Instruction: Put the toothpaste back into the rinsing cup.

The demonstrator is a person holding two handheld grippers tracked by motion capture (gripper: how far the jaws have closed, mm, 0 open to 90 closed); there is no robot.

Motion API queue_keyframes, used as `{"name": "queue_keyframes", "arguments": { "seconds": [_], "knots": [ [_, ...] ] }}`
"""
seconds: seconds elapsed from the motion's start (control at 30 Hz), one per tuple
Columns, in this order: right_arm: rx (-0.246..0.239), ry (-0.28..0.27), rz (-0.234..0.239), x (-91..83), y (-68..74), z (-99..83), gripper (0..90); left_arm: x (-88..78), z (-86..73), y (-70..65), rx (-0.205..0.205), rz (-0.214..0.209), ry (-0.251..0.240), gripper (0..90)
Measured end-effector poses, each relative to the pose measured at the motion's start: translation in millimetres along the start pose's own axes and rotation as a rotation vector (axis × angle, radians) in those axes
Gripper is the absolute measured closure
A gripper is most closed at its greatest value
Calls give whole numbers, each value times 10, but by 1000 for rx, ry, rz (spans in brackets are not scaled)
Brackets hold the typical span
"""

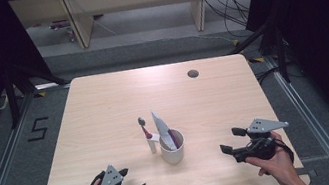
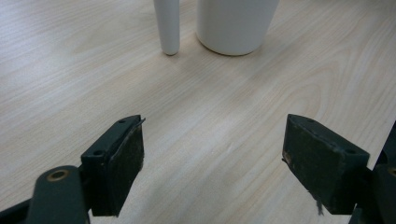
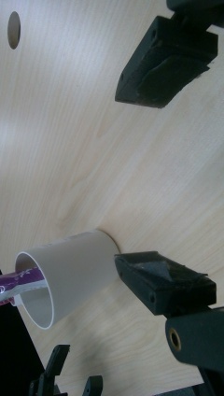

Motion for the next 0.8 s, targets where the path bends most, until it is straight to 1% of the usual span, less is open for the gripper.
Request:
{"name": "queue_keyframes", "arguments": {
  "seconds": [0.03, 0.07, 0.1, 0.13, 0.17, 0.2, 0.23, 0.27, 0.3, 0.33, 0.37, 0.4, 0.43, 0.47, 0.5, 0.53, 0.57, 0.6, 0.63, 0.67, 0.7, 0.73, 0.77, 0.8],
  "knots": [
    [15, 19, 4, -17, 14, -28, 185, 4, 2, -1, -1, -2, -4, 204],
    [16, 14, 0, -19, 13, -37, 182, 4, 1, -1, -1, -3, -3, 204],
    [6, 7, -6, -13, -2, -40, 178, 5, 1, -1, 0, -3, -3, 203],
    [35, 26, -4, -35, 22, -67, 176, 5, 1, -2, 0, -3, -3, 203],
    [21, 11, 8, -36, 23, -70, 172, 1, 0, -1, 0, 1, 1, 203],
    [5, 10, 0, -46, 8, -81, 168, 1, 0, 0, 1, 0, 0, 203],
    [17, 13, 2, -52, 21, -97, 168, 0, 0, 0, 1, 1, 0, 203],
    [4, 13, 4, -61, 15, -103, 168, -1, 0, 1, 2, 1, 0, 202],
    [19, 11, 0, -59, 25, -115, 167, -1, 0, 2, 2, 1, 0, 202],
    [0, 9, 3, -75, 16, -118, 167, -1, 1, 2, 2, 1, 0, 202],
    [24, 28, 3, -98, 37, -140, 167, -1, 0, 2, 3, 1, 0, 202],
    [-3, 19, -4, -101, 15, -140, 167, 0, 0, 1, 2, 1, 0, 202],
    [12, 22, -4, -105, 30, -152, 167, -5, -5, 4, 10, 0, 7, 202],
    [-19, 14, -17, -110, 1, -156, 166, -10, -10, 9, 17, 0, 14, 202],
    [20, 21, 2, -109, 45, -172, 166, -10, -10, 9, 17, 0, 14, 202],
    [3, 29, -2, -115, 30, -185, 166, 2, 2, -1, 1, 1, -2, 202],
    [27, 44, 2, -125, 57, -209, 165, -2, 1, 1, 4, 1, 0, 202],
    [-10, 35, -4, -126, 26, -211, 165, -3, 2, 1, 4, 1, 0, 202],
    [9, 36, -1, -126, 46, -221, 165, -5, 2, 4, 5, 3, 0, 201],
    [-10, 31, -7, -129, 31, -224, 165, -5, 3, 6, 6, 3, -1, 201],
    [-18, 26, -8, -129, 29, -229, 165, -6, 3, 6, 6, 3, 0, 201],
    [17, 48, 7, -139, 69, -252, 165, -9, 1, 7, 6, 6, 2, 201],
    [-18, 46, -5, -148, 37, -257, 165, -8, 0, 8, 7, 5, 3, 201],
    [-21, 42, -11, -149, 32, -262, 164, -6, 2, 3, 5, 1, 0, 201]
  ]
}}
Point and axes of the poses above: each handheld gripper's, and its own axes: x roughly forward along the jaws, z roughly out of its top, y roughly to its left, the point moved 9 cm from there along x, roughly forward along the jaws, and after that the axes turned 4 degrees about -z, right-handed, at the moved point
